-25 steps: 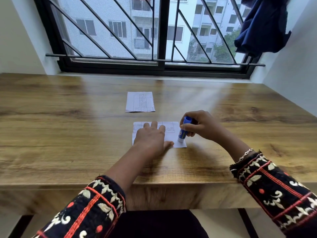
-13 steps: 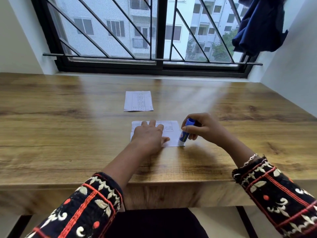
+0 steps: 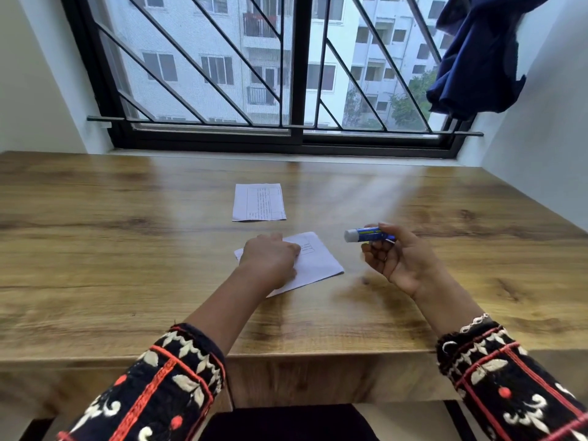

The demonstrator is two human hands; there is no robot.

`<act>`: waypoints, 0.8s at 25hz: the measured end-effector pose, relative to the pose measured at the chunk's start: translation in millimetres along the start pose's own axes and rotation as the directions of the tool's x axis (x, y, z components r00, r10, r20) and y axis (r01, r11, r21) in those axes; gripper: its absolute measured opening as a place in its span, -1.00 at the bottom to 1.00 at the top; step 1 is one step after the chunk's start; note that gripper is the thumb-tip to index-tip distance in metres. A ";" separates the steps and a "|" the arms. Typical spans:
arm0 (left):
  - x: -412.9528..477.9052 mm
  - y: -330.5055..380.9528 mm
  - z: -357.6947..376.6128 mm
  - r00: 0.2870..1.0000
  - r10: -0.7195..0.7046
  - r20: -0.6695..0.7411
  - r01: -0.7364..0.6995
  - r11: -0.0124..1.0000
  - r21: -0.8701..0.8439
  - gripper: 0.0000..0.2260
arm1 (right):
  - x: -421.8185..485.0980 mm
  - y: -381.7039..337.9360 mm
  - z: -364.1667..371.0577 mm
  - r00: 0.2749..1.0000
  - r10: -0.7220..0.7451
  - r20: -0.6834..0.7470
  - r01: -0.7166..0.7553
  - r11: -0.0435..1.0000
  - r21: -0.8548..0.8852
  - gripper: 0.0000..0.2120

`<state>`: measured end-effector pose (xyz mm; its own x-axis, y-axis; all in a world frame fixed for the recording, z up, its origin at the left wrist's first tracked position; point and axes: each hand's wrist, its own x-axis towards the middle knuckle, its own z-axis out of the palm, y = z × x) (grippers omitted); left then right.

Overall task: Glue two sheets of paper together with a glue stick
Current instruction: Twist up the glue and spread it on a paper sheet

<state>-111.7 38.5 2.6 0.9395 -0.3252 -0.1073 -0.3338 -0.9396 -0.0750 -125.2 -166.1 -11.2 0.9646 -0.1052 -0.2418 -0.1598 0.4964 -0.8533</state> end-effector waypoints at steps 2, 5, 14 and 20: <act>-0.2 2.1 0.2 0.999 -0.030 -0.012 0.030 1.000 0.008 -0.65 | -0.2 0.6 3.3 1.000 0.018 0.001 -0.018 0.999 0.044 -0.74; 3.0 5.1 2.8 0.997 -0.068 -0.036 0.068 0.998 -0.009 -0.62 | 0.1 1.1 7.0 0.999 0.036 0.008 -0.036 0.995 0.098 -0.74; 13.0 17.0 3.3 0.981 -0.154 -0.122 0.154 0.988 -0.008 -0.71 | 2.4 2.4 14.1 0.999 0.034 0.004 -0.034 0.988 0.149 -0.83; 15.7 -12.3 -4.5 0.990 0.081 -0.116 -0.105 0.969 -0.222 -0.67 | 7.5 -7.4 20.9 1.000 -0.017 -0.021 0.020 0.994 0.110 -0.85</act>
<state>-92.6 44.5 6.3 0.9120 -0.4102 0.0032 -0.4055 -0.9002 0.1587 -112.4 -152.5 3.0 0.9627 -0.1316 -0.2364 -0.1167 0.5861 -0.8018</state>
